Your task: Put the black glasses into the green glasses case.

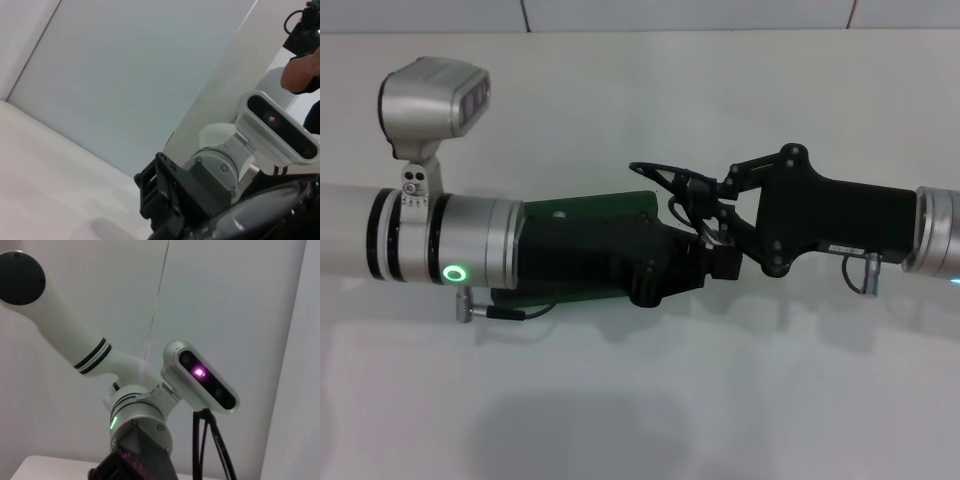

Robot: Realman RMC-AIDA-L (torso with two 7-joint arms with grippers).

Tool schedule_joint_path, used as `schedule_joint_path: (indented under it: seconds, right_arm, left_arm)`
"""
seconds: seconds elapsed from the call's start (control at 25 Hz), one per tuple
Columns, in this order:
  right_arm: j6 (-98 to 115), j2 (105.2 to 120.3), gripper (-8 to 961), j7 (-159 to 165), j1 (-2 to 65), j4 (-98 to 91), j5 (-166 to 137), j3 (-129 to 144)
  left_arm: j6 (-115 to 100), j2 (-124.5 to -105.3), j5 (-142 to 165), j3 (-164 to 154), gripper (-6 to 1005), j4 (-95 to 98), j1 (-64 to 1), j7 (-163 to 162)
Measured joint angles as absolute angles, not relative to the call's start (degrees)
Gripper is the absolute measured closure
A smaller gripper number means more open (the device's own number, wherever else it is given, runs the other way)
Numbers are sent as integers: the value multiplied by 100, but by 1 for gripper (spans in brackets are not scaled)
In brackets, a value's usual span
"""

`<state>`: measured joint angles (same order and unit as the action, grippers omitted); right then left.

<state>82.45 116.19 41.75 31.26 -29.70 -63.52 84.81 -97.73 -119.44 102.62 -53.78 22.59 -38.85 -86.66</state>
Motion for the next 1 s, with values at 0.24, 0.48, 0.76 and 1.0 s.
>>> schedule_joint_path:
  seconds: [0.24, 0.48, 0.76, 1.0]
  right_arm:
    - [8239, 11618, 850, 4175, 3092, -2964, -6191, 8444]
    - [8042, 11610, 848, 4166, 3112, -2961, -6154, 8450]
    - [7748, 11617, 846, 4169, 3409, -3002, -6186, 8791]
    - [7186, 11620, 844, 4274, 3591, -3038, -6136, 9533]
  left_arm:
    - [-9780, -11918, 10277, -5381, 953, 2259, -3847, -8675]
    - [-9779, -11677, 10351, -5362, 951, 2340, -3564, -8682]
    - [-9736, -11337, 10464, -5328, 949, 3178, -2614, -8674]
    - [-9584, -11209, 10570, -5060, 947, 3407, -2179, -8666]
